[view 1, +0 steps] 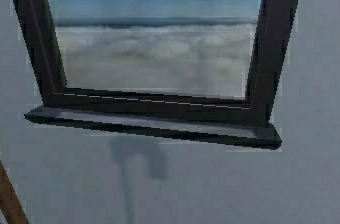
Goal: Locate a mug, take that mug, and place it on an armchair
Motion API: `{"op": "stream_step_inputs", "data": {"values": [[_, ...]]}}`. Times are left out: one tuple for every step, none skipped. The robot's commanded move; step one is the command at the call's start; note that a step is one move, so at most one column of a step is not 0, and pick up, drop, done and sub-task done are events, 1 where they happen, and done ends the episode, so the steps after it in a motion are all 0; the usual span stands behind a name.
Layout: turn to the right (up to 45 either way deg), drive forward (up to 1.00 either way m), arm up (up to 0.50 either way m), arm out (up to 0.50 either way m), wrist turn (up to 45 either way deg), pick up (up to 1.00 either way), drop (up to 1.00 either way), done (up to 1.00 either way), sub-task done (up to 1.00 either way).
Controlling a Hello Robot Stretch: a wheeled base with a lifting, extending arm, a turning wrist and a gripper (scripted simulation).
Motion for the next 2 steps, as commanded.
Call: {"op": "stream_step_inputs", "data": {"values": [[0.0,0.0,0.5,0.0,0.0,0.0,0.0,0.0,0.0],[0.0,0.0,0.26,0.0,0.0,0.0,0.0,0.0,0.0]]}}
